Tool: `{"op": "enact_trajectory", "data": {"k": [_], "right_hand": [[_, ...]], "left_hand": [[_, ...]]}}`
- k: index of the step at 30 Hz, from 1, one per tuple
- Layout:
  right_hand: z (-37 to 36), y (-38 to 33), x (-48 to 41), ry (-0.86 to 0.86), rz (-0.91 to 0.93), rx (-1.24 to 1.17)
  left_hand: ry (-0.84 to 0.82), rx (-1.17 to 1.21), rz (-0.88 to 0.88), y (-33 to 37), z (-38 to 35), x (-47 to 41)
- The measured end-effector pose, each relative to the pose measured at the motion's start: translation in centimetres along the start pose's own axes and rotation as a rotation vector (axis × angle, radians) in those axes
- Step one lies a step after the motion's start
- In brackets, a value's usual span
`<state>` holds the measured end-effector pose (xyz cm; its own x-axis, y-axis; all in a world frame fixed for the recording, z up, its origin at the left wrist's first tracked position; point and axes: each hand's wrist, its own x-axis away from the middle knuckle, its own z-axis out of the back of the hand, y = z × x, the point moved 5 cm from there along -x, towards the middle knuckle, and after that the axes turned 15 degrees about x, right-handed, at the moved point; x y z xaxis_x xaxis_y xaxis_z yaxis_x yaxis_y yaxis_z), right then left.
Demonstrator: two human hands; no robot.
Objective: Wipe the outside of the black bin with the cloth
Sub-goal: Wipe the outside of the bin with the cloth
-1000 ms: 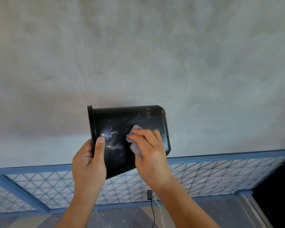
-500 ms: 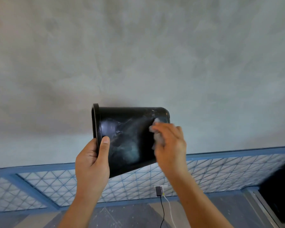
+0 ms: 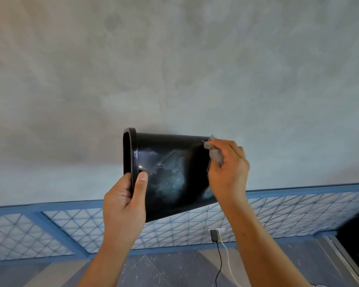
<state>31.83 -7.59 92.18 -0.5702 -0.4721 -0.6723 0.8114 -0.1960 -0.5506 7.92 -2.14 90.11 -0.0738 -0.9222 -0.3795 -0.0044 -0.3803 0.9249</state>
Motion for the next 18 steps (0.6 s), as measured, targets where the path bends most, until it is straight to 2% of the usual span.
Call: {"op": "enact_trajectory", "data": {"k": [6, 10, 12, 14, 18], "right_hand": [[-2.1, -7.1, 4.8, -0.117, 0.222, -0.078], [-1.5, -3.0, 2.2, -0.068, -0.141, -0.111], [-1.3, -3.0, 1.4, -0.035, -0.184, -0.088], [-1.8, -5.7, 2.1, -0.022, -0.082, -0.103], [-2.6, -10.1, 6.5, -0.141, 0.152, -0.118]], "left_hand": [[-0.002, 0.003, 0.010, -0.9, 3.0, -1.2], [-0.031, 0.005, -0.009, -0.9, 4.5, -1.7], [-0.062, 0.006, -0.023, -0.8, 4.6, -1.7], [-0.080, 0.027, -0.023, -0.8, 4.6, -1.7], [-0.064, 0.066, -0.006, -1.2, 5.3, -2.1]]}}
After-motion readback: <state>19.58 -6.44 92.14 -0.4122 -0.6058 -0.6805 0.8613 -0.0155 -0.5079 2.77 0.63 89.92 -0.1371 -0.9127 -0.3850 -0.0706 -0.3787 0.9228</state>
